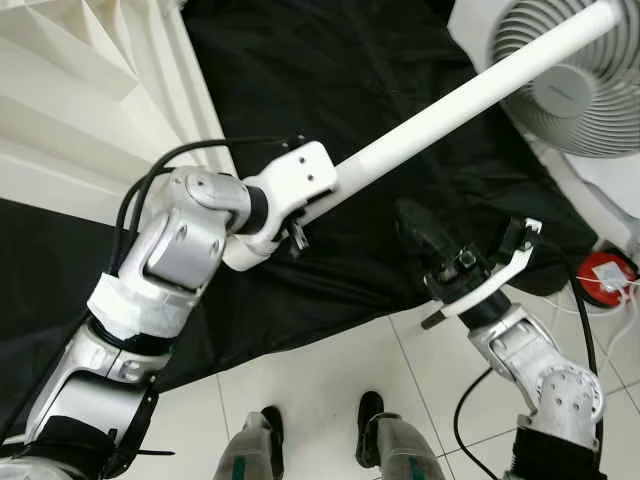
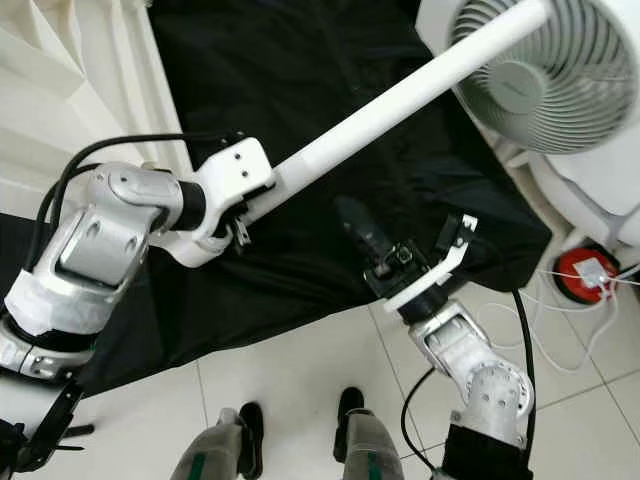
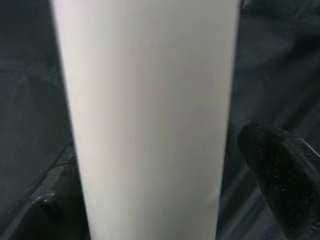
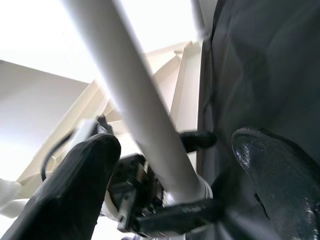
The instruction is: Building children table
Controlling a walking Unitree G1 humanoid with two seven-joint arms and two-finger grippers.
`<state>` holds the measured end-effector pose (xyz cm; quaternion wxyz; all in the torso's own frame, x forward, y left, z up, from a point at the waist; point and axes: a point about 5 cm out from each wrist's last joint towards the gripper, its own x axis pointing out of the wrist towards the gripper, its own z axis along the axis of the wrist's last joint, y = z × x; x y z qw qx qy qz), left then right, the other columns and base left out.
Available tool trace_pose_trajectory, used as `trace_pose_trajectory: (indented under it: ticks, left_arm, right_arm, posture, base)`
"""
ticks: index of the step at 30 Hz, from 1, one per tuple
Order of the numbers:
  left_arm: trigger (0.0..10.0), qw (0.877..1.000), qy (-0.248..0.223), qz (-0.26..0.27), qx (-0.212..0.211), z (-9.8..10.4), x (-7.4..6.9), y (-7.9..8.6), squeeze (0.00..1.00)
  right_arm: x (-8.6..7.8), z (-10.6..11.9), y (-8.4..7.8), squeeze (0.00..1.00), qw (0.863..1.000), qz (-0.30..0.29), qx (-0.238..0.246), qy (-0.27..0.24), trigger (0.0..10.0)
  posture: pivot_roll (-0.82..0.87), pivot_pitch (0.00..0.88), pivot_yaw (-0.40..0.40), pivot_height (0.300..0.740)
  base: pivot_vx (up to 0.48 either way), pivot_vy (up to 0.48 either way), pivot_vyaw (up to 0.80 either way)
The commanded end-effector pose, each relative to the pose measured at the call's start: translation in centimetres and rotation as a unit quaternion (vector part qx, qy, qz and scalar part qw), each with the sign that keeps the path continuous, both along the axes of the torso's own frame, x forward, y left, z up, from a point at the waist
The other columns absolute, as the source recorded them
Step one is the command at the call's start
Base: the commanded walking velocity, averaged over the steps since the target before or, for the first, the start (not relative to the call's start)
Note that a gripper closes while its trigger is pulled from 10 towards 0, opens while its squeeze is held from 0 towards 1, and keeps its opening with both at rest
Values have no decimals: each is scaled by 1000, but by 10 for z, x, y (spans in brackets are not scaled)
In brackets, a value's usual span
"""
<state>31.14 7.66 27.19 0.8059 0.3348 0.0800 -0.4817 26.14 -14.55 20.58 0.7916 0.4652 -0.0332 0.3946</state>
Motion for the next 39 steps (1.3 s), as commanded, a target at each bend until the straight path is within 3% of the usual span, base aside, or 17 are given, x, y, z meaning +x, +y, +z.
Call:
trace_pose_trajectory:
  ticks: [1, 4, 10, 15, 21, 25, 26, 27, 29, 30, 33, 36, 39]
  left_arm:
    - [10000, 999, 21, -39, 3, -1, -4, -7, 0]
    - [10000, 999, 15, -50, 10, 0, -6, -9, 0]
    - [10000, 991, -37, -81, 98, -9, -9, -12, 0]
    - [10000, 988, -56, -82, 120, -10, -7, -12, 0]
    - [10000, 989, -61, -64, 117, -10, -1, -7, 0]
    - [10000, 994, -59, -12, 88, -6, 9, 10, 0]
    - [10000, 996, -56, 30, 57, -2, 16, 24, 0]
    - [10000, 996, -56, 30, 57, -2, 16, 24, 0]
    - [10000, 993, -67, 93, 6, 8, 21, 53, 0]
    - [10000, 993, -67, 93, 6, 8, 21, 53, 0]
    - [10000, 989, -73, 128, -29, 18, 17, 78, 0]
    - [10000, 984, -73, 145, -76, 29, -1, 104, 0]
    - [10000, 980, -70, 159, -100, 27, -7, 111, 0]
  right_arm:
    - [2, -5, 7, 0, 1000, 9, -1, -1, 10000]
    - [3, -6, 7, 0, 1000, 8, 0, -2, 10000]
    - [4, -7, 7, 0, 1000, 0, 21, -1, 10000]
    - [2, -9, 5, 0, 1000, -10, 29, -4, 10000]
    - [0, -11, 6, 0, 999, -15, 31, -7, 10000]
    - [0, -12, 5, 0, 999, -27, 18, -7, 10000]
    - [2, -13, 6, 0, 999, -41, -16, -5, 10000]
    - [2, -13, 6, 0, 999, -41, -16, -5, 10000]
    - [5, -13, 6, 0, 995, -60, -74, -18, 10000]
    - [5, -13, 6, 0, 995, -60, -74, -18, 10000]
    - [5, -10, 8, 0, 994, -44, -96, -41, 10000]
    - [4, -8, 17, 0, 989, -8, -128, -70, 10000]
    - [6, -8, 20, 0, 986, -10, -149, -77, 10000]
  posture:
    - [50, 301, 121, 740]
    - [50, 301, 121, 740]
    - [50, 302, 136, 740]
    - [44, 295, 147, 740]
    - [32, 278, 149, 740]
    - [14, 254, 143, 740]
    - [8, 244, 133, 740]
    - [8, 244, 133, 740]
    - [1, 238, 121, 740]
    - [1, 238, 121, 740]
    - [9, 232, 91, 740]
    - [16, 215, 57, 740]
    - [16, 213, 53, 740]
  base:
    - [0, 0, 0]
    - [0, 0, 0]
    - [0, 0, 0]
    - [0, 0, 0]
    - [0, 0, 0]
    - [0, 0, 0]
    - [0, 0, 0]
    - [0, 0, 0]
    - [0, 0, 0]
    - [0, 0, 0]
    - [0, 0, 0]
    - [0, 0, 0]
    - [0, 0, 0]
